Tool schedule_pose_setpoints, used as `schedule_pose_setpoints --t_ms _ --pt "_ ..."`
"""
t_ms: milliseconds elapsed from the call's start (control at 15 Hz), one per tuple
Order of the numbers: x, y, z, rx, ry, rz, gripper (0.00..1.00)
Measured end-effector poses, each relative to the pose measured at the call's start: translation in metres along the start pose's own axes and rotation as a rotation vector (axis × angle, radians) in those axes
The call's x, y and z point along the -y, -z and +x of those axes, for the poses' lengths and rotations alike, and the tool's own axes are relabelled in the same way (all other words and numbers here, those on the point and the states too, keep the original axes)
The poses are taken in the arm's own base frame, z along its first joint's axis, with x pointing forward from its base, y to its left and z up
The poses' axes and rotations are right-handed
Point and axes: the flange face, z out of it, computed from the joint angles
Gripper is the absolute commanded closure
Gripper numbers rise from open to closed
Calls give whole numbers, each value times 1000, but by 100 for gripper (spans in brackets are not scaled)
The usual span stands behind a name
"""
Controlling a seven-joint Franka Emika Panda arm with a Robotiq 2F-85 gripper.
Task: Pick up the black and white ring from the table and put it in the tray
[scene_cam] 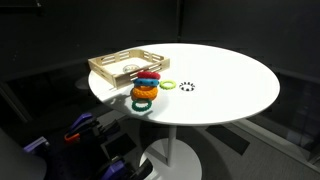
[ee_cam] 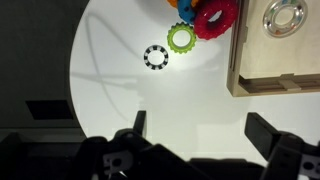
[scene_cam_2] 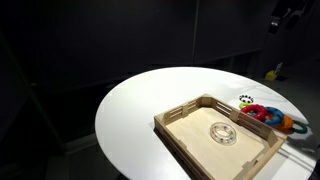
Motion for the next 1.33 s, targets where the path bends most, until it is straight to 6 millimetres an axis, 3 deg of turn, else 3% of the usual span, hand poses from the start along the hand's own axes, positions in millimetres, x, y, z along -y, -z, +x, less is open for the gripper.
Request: schedule_pose_setpoints --t_ms 667,1000,1333 --pt "-47 -109 0 96 -231 -12 0" --pt "-51 -161 7 164 -282 -22 0" --pt "-48 -197 15 206 -293 -72 0"
